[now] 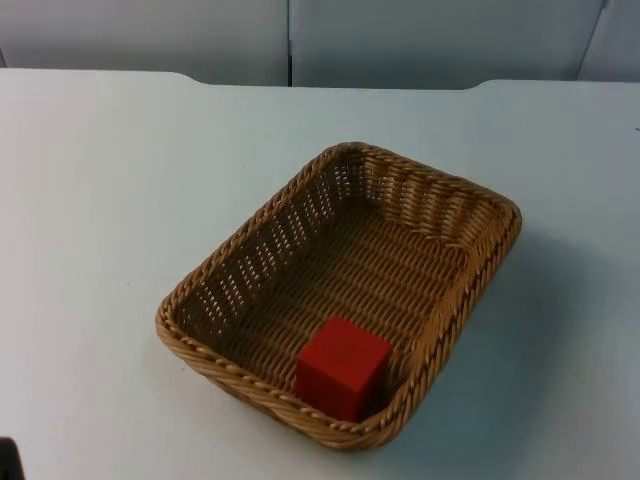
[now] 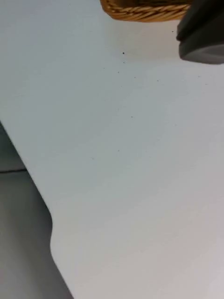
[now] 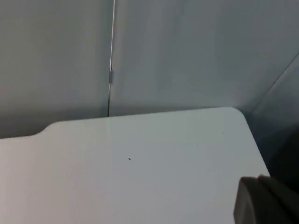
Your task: Pick up the basket with the left hand and place the cube into the basket with the right hand.
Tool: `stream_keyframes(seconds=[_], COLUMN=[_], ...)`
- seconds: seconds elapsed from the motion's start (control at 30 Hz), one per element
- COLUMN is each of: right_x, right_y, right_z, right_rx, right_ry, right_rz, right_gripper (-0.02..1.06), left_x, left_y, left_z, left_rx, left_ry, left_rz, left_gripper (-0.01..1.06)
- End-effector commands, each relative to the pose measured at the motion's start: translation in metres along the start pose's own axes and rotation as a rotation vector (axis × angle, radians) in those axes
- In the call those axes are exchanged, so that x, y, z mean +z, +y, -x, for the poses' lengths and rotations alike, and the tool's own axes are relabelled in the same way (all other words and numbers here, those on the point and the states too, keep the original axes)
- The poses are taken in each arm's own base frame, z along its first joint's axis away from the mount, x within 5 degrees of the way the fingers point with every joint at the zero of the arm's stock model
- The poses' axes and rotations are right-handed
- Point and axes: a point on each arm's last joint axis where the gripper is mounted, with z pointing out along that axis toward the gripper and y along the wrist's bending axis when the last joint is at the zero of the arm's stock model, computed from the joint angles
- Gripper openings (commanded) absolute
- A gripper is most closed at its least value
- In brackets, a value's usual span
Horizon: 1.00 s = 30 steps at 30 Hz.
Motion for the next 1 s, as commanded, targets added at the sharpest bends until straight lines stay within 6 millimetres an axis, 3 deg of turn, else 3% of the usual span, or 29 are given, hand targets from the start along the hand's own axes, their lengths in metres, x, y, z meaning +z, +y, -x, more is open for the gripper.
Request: stream_keyframes(seconds=[0.0, 0.03, 0.1, 0.2, 0.23, 0.37, 0.4, 0.43, 0.47, 0.57, 0.6, 0.77, 0.8, 0.93, 0.97], right_x=[-0.050, -0.050, -0.082, -0.125, -0.125, -0.153, -0.152, -0.152, -0.147, -0.130, -0.130, -0.115, -0.115, -0.108, -0.108], right_y=[-0.018, -0.018, -0.026, -0.035, -0.035, -0.030, -0.027, -0.027, -0.021, -0.013, -0.013, -0.009, -0.009, -0.007, -0.007], right_z=[-0.008, -0.008, -0.024, -0.063, -0.063, -0.127, -0.147, -0.147, -0.177, -0.230, -0.230, -0.293, -0.293, -0.325, -0.325], right_rx=[0.056, 0.056, 0.078, 0.131, 0.131, 0.185, 0.195, 0.195, 0.189, 0.153, 0.153, 0.028, 0.028, 0.019, 0.019], right_ry=[-0.088, -0.088, -0.121, -0.175, -0.175, -0.299, -0.301, -0.301, -0.301, -0.273, -0.273, -0.243, -0.243, -0.208, -0.208], right_rz=[0.014, 0.014, 0.046, 0.116, 0.116, 0.294, 0.334, 0.334, 0.379, 0.396, 0.396, 0.378, 0.378, 0.381, 0.381], right_gripper=[0.00, 0.00, 0.00, 0.00, 0.00, 0.00, 0.00, 0.00, 0.00, 0.00, 0.00, 0.00, 0.00, 0.00, 0.00], left_x=[-0.051, -0.051, -0.082, -0.121, -0.121, -0.152, -0.157, -0.157, -0.163, -0.179, -0.179, -0.209, -0.209, -0.227, -0.227], left_y=[-0.003, -0.003, -0.009, -0.023, -0.023, -0.045, -0.052, -0.052, -0.062, -0.079, -0.079, -0.102, -0.102, -0.116, -0.116], left_z=[0.001, 0.001, -0.004, -0.029, -0.029, -0.096, -0.117, -0.117, -0.150, -0.207, -0.207, -0.281, -0.281, -0.330, -0.330], left_rx=[-0.023, -0.023, -0.021, -0.030, -0.030, -0.075, -0.090, -0.090, -0.099, -0.095, -0.095, -0.052, -0.052, 0.011, 0.011], left_ry=[-0.046, -0.046, -0.115, -0.235, -0.235, -0.331, -0.343, -0.343, -0.354, -0.394, -0.394, -0.571, -0.571, -0.700, -0.700], left_rz=[0.020, 0.020, 0.038, 0.055, 0.055, 0.050, 0.039, 0.039, 0.022, 0.018, 0.018, 0.040, 0.040, 0.080, 0.080], left_gripper=[0.00, 0.00, 0.00, 0.00, 0.00, 0.00, 0.00, 0.00, 0.00, 0.00, 0.00, 0.00, 0.00, 0.00, 0.00])
